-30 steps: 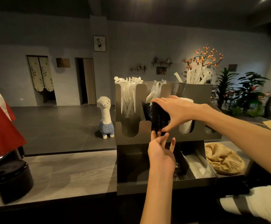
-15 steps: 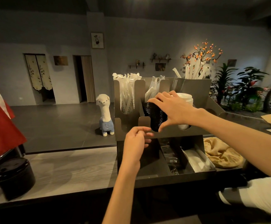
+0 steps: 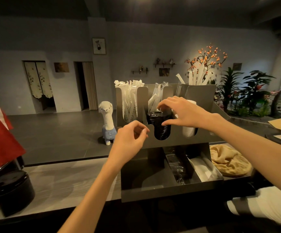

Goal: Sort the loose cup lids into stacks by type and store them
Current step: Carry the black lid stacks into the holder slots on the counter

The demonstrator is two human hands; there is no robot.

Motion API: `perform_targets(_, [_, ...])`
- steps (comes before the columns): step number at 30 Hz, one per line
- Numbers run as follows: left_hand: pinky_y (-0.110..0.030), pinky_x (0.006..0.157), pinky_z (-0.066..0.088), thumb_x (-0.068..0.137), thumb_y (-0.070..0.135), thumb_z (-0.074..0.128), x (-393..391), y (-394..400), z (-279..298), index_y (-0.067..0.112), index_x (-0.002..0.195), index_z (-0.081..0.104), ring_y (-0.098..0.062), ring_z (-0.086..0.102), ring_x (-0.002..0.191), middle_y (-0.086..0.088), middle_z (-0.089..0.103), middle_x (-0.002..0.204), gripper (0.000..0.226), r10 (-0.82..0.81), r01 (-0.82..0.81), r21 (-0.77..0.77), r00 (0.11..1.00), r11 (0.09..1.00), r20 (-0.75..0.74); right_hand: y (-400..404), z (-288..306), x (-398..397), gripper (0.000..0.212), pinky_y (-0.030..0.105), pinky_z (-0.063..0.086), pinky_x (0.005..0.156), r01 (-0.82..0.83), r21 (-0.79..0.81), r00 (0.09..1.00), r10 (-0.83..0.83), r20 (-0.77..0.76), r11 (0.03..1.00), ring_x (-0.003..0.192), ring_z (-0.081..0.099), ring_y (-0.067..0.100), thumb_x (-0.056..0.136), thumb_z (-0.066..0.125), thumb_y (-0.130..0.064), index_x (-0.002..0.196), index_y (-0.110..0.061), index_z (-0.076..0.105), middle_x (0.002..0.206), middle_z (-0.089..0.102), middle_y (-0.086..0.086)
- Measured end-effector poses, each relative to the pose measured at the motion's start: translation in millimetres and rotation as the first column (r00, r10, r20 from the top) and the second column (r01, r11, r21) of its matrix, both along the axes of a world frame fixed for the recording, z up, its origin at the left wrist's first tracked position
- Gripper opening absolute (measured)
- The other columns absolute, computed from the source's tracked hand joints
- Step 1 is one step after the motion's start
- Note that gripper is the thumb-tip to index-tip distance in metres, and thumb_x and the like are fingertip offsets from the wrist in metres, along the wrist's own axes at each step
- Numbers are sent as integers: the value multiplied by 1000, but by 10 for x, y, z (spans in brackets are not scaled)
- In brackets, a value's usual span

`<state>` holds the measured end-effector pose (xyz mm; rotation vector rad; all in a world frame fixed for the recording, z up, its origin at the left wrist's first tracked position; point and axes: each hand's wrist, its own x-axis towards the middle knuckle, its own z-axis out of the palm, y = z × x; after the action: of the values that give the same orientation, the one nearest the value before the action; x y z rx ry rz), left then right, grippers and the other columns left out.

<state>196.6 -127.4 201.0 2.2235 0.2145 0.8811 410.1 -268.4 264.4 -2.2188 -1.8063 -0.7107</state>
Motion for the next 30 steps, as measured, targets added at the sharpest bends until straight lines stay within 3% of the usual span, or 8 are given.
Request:
perform_targets(5, [-29,87,54,100,18,61,238,93,168,21,113,69,-14,60,98,3,66,106,15,107,-115,290,993,950,44,12,-78,-50,48,39,53,95,5,13,1000,-5,8,1000,105,61,14,90,70,-55,127,-26,65,113,68,-4])
perform_targets(9, [-31,98,46,102,14,56,414,186,226,17,121,67,-20,49,115,-2,65,121,22,173,-174,420,984,891,40,22,-152,-39,34,38,53,95,13,58,1000,-13,0,998,102,62,14,93,73,-40,124,-28,68,110,70,-6])
perform_targets(15, [-37,113,36,101,3,53,522,278,293,22,144,57,-22,42,128,3,56,146,47,145,-80,555,987,828,-74,-48,-115,21,33,36,49,101,16,49,1000,-16,-3,999,103,64,13,91,78,-27,122,-24,70,109,74,-5])
perform_targets(21, [-43,114,34,100,1,51,605,317,254,25,148,53,-24,41,130,4,56,149,54,141,-40,593,982,804,-126,-42,-94,-28,35,34,50,93,2,87,999,2,-51,996,98,61,13,91,74,-47,118,-26,69,104,72,-7])
perform_targets(25, [-41,111,36,102,4,48,616,338,243,25,145,56,-23,41,127,3,56,144,49,121,-31,603,987,797,-109,9,-151,-47,29,29,51,91,-19,107,994,30,-102,994,97,62,10,93,75,-37,118,-23,71,105,72,-5])
perform_targets(30, [-48,116,34,102,2,46,618,397,231,22,148,53,-25,38,137,3,55,150,51,101,-2,571,985,821,-142,-12,-110,7,24,23,48,92,-41,79,983,54,-178,996,98,64,7,93,76,-26,117,-22,72,107,74,-7])
